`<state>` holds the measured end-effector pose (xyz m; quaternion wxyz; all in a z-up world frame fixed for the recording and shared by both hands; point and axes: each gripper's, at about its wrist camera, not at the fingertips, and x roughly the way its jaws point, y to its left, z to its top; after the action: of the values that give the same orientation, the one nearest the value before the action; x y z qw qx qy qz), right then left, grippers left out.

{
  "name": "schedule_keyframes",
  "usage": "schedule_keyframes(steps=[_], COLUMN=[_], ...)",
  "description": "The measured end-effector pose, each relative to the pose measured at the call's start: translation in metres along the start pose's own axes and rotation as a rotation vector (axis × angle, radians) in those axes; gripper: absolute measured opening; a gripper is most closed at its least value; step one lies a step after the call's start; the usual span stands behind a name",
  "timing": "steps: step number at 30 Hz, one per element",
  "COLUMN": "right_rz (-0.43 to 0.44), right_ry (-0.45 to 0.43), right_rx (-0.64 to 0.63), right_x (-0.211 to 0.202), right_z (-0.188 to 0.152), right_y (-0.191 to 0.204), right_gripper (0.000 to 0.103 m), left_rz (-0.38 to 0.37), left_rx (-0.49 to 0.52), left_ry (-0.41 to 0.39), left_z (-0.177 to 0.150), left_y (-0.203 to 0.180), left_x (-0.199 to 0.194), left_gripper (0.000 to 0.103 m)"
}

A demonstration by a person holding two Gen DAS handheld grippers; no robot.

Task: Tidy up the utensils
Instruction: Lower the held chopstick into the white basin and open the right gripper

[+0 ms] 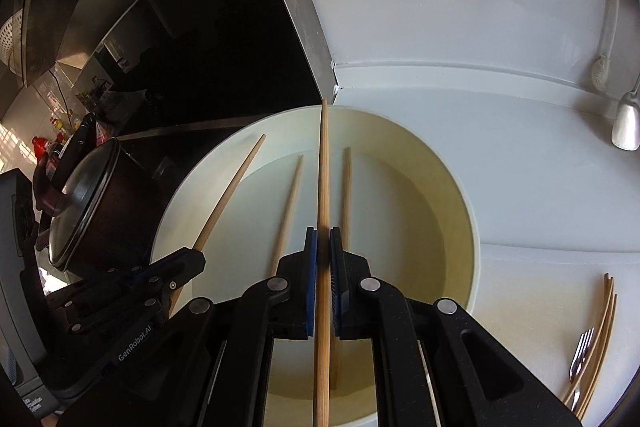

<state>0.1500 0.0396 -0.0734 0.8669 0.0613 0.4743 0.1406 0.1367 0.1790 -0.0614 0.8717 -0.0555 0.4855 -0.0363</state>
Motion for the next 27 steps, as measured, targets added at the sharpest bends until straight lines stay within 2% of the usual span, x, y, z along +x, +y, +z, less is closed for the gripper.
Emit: schedule_keyframes(steps=[11,20,27], right_rz=[-0.033,-0.032,-0.048], right_ry=[0.16,0.22,0.233], right_rx=[0.036,0.044,0.042], right_x=[0.051,0.072,0.08], right_z=[0.006,0.004,0.003], right_y=[-0.004,-0.008,-0.01], right_gripper=[0.006,0.006,0.007], left_rz=[0.009,0.014,0.036], left_rx=[0.005,0.022,0.035], left_ry=[0.072,0.131,0.157], left_z=[0.001,0.0,0.0], left_y=[-0.001,0.0,-0.001], left_x=[0.034,0.054,0.063], left_gripper=[0.007,0.008,0.009])
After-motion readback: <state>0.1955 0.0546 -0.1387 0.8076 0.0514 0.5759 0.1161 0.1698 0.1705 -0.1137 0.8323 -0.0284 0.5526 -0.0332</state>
